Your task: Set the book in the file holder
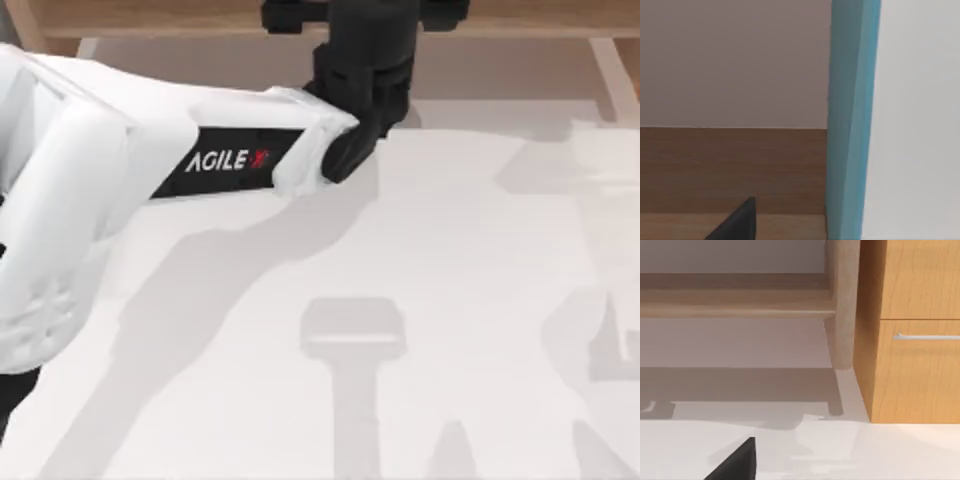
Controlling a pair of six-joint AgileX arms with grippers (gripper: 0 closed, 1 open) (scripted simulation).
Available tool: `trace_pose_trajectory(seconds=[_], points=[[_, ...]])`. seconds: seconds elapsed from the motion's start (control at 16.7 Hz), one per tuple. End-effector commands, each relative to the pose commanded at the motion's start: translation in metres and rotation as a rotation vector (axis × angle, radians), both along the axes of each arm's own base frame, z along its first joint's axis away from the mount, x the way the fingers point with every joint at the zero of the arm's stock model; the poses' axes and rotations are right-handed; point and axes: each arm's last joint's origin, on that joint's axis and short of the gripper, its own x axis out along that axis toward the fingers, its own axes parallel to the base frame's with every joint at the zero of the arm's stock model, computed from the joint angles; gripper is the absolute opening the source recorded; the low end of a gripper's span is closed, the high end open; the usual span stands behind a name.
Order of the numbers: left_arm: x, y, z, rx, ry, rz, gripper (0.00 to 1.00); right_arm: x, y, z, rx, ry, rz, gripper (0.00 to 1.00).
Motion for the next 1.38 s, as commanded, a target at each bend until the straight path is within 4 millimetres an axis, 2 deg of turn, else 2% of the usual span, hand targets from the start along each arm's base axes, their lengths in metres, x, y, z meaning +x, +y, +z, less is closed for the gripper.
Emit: trace_pose_trajectory(seconds=[0.36, 0.72, 0.96, 1.38], points=[[0.002, 0.001, -0.001, 0.002, 0.003, 0.002, 1.0, 0.0, 0.0, 0.0, 0.0, 0.0, 0.0, 1.0], [0.019, -0.001, -0.001, 0.0, 0.0, 0.0, 1.0, 0.0, 0.0, 0.0, 0.0, 0.0, 0.0, 1.0], [0.02, -0.001, -0.001, 0.0, 0.0, 0.0, 1.0, 0.0, 0.0, 0.0, 0.0, 0.0, 0.0, 1.0], [0.02, -0.001, -0.001, 0.0, 0.0, 0.0, 0.47, 0.0, 0.0, 0.0, 0.0, 0.0, 0.0, 1.0]])
